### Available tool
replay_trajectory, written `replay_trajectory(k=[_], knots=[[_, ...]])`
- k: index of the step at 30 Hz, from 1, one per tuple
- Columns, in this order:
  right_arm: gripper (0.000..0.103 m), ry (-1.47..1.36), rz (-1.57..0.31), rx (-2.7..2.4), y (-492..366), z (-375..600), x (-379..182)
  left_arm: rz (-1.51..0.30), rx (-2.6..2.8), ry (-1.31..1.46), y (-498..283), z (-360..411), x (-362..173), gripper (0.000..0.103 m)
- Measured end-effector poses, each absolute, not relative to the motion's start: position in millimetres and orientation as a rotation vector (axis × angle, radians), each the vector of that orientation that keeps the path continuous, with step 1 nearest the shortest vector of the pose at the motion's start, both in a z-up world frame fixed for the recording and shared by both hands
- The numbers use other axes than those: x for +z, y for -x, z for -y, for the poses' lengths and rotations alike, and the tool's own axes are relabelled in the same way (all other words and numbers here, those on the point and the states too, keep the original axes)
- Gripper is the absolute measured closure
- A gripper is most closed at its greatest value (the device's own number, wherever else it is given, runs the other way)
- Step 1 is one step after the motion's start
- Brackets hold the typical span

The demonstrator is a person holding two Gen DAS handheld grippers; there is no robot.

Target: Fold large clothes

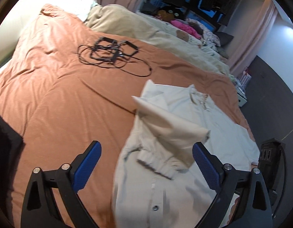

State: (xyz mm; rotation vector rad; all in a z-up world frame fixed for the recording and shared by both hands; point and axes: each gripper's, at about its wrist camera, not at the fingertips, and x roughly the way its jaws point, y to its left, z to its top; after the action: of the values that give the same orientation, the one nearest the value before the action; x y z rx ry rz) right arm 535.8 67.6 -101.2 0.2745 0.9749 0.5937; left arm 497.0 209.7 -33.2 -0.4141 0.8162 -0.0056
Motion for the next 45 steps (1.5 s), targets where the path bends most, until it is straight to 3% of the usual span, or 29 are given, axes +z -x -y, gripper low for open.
replay_trajectory(k=[10, 13, 15, 20, 21, 22, 27, 38, 45], knots=[[0.057, -0.055, -1.07, 0.577, -561.9, -156.4, -148.0, -0.89, 0.06, 0.442, -484.5, -269.9, -74.2, 0.046], [0.045, 0.034, -1.075, 0.542, -569.1, -174.5, -163.5, -0.917, 0.067, 0.447, -485.4, -277.8, -89.1, 0.055], [0.044, 0.109, -1.074, 0.503, -571.9, -184.9, -174.3, -0.932, 0.07, 0.451, -487.1, -281.3, -97.8, 0.06], [0.045, 0.265, -1.087, 0.437, -575.7, -198.1, -201.1, -0.96, 0.079, 0.47, -490.5, -286.2, -113.3, 0.06], [0.053, 0.283, -1.073, 0.431, -575.0, -198.0, -201.2, -0.963, 0.079, 0.473, -491.5, -286.5, -114.9, 0.06], [0.069, 0.291, -1.061, 0.43, -575.1, -195.9, -198.7, -0.965, 0.08, 0.473, -492.2, -285.7, -116.1, 0.06], [0.085, 0.165, -1.043, 0.48, -580.1, -159.6, -172.0, -0.973, 0.074, 0.473, -502.4, -277.1, -119.9, 0.06], [0.088, -0.091, -0.905, 0.469, -579.6, -52.9, -83.2, -0.991, 0.018, 0.434, -538.4, -228.2, -124.5, 0.06], [0.088, -0.144, -0.868, 0.371, -586.7, 22.7, -65.6, -1.028, 0.009, 0.381, -559.9, -201.6, -134.7, 0.06]])
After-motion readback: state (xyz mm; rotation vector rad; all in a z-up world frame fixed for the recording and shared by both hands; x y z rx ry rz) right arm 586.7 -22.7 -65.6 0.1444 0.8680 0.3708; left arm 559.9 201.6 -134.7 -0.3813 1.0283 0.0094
